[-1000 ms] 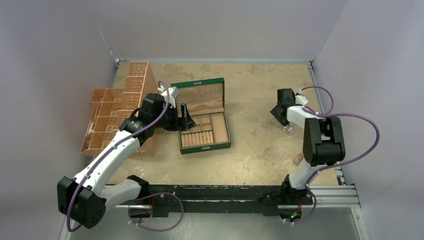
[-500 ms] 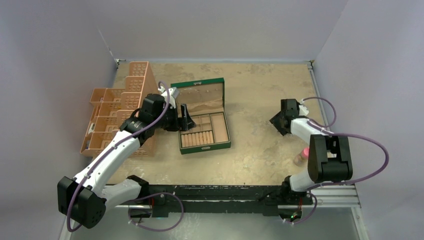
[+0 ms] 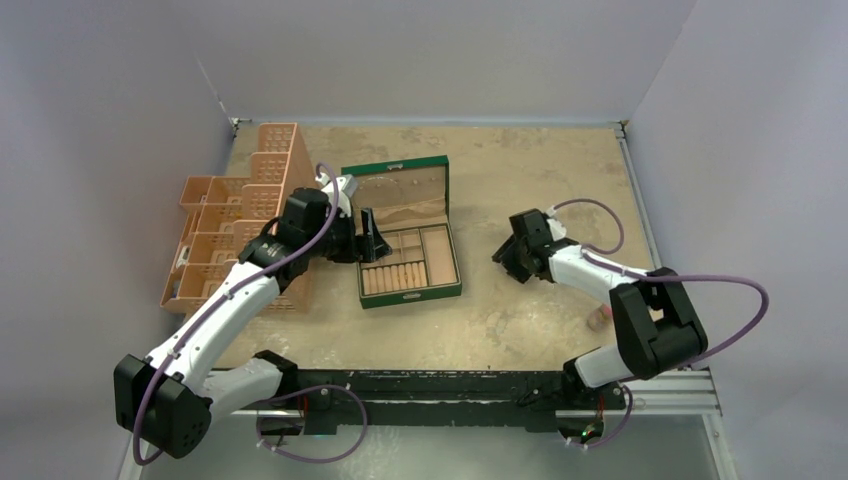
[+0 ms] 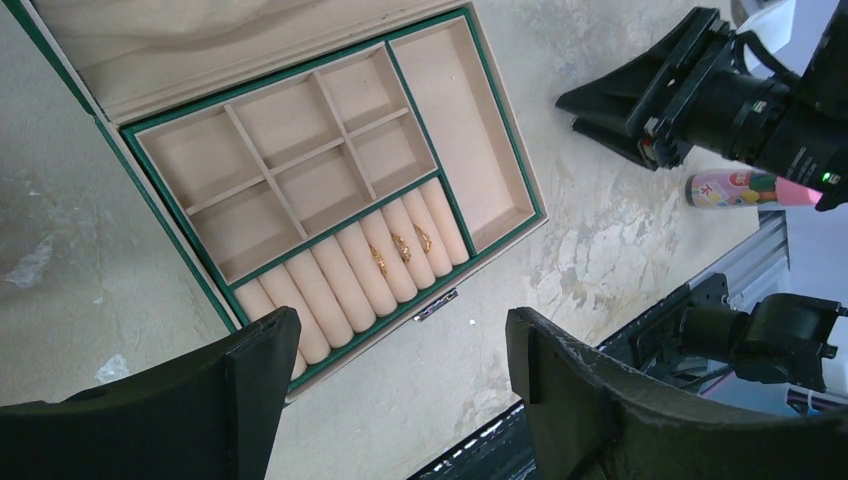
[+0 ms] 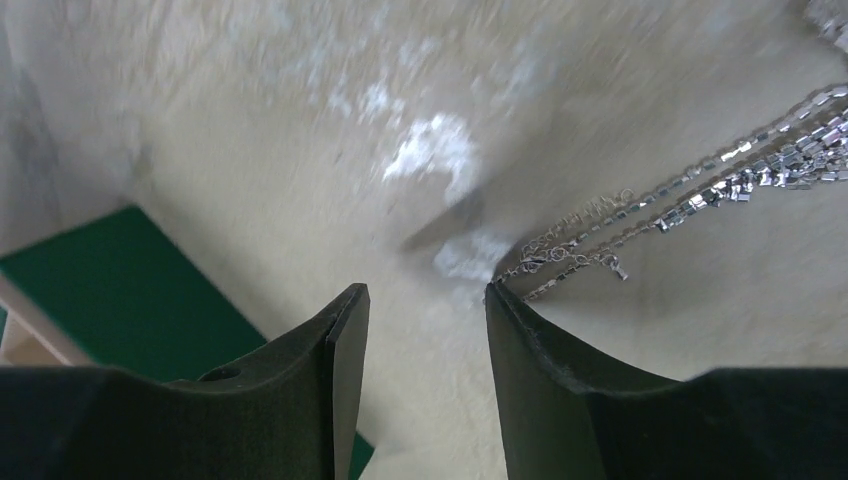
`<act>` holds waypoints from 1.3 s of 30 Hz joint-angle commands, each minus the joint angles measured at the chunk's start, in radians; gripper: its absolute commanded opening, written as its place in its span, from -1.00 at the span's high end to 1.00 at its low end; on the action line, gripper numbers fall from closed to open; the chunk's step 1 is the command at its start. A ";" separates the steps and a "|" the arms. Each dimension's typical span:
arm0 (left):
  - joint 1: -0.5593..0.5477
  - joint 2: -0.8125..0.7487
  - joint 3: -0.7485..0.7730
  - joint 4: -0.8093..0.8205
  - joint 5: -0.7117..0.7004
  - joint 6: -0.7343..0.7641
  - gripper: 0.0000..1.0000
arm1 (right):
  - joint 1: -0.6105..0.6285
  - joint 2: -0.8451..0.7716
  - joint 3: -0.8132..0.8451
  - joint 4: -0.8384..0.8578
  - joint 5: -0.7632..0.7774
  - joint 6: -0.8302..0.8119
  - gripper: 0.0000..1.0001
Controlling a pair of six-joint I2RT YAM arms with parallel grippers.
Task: Organize the mixed jewelry
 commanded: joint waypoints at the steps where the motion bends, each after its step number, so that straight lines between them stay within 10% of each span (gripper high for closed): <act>1: -0.004 -0.026 -0.002 0.038 0.004 0.011 -0.51 | 0.093 0.028 -0.021 -0.149 -0.043 0.113 0.00; 25: -0.004 -0.026 0.001 0.032 -0.013 0.018 -0.50 | 0.134 0.181 0.127 -0.254 0.253 0.066 0.10; 39: -0.004 -0.026 0.003 0.021 -0.039 0.023 -0.50 | 0.121 0.331 0.324 -0.035 0.032 -0.122 0.15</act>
